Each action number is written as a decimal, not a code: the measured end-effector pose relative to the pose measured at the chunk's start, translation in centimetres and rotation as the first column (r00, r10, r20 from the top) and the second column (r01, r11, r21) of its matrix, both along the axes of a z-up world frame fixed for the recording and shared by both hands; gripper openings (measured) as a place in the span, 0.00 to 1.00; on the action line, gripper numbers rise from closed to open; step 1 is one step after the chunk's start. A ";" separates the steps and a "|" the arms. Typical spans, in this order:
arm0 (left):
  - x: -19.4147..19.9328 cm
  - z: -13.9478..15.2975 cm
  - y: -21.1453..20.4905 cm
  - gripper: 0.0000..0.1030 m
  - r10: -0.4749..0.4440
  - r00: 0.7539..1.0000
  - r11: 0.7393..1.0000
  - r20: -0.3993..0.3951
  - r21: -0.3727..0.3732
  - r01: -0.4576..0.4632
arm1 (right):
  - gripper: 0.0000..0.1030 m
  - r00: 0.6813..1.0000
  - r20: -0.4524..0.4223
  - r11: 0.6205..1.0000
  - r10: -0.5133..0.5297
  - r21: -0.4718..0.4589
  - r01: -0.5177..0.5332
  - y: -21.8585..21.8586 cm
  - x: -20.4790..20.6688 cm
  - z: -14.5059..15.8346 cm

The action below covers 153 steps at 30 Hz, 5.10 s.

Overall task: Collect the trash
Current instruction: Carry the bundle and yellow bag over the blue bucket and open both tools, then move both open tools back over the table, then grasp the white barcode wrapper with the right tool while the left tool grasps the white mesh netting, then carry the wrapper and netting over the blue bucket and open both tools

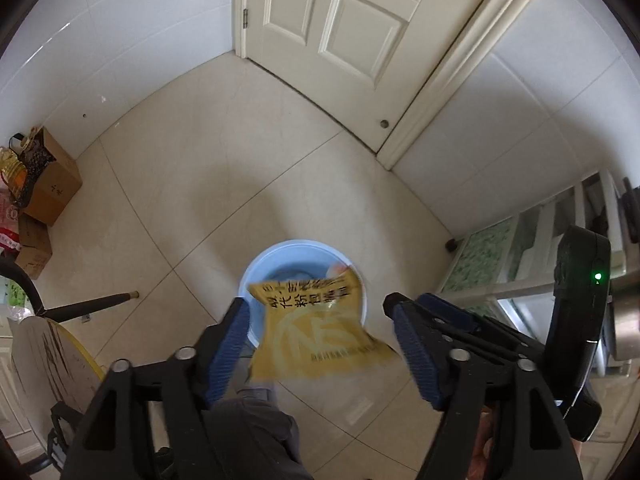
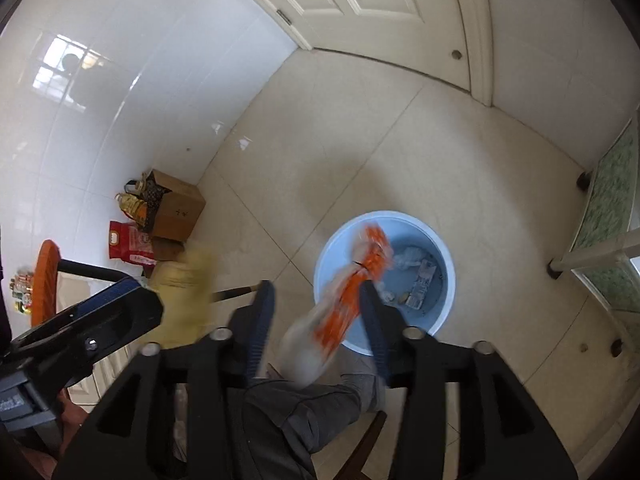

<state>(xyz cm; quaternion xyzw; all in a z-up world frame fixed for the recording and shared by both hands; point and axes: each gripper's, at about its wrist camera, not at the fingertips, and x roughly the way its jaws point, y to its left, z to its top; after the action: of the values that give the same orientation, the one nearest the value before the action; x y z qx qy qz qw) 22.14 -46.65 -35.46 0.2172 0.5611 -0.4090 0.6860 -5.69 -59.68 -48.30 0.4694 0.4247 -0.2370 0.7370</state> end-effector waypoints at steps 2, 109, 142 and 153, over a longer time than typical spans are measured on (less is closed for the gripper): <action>0.6 0.1 -1.4 0.77 0.000 1.000 1.000 0.005 0.007 0.000 | 0.71 1.000 -0.007 1.000 -0.014 -0.004 0.014 -0.3 -0.1 -0.1; 8.0 11.9 48.5 0.99 0.643 0.669 0.760 0.374 -0.203 -0.617 | 0.43 0.609 -0.202 0.448 0.767 -0.511 -0.734 42.7 31.9 15.3; 8.8 10.1 49.0 0.18 0.665 0.723 0.730 0.188 -0.365 -0.577 | 0.39 0.642 -0.055 0.540 0.765 -0.489 -0.685 39.8 24.6 18.9; 4.5 14.4 47.4 0.18 0.632 0.731 0.746 0.259 -0.458 -0.483 | 0.39 0.650 0.046 0.558 0.758 -0.561 -0.611 39.0 20.4 24.3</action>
<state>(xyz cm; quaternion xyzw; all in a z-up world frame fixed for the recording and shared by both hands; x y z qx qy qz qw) 26.65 0.75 -21.09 -0.0158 0.3641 -0.2220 0.9044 14.73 -20.64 -24.03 0.0860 0.3884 0.0408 0.9166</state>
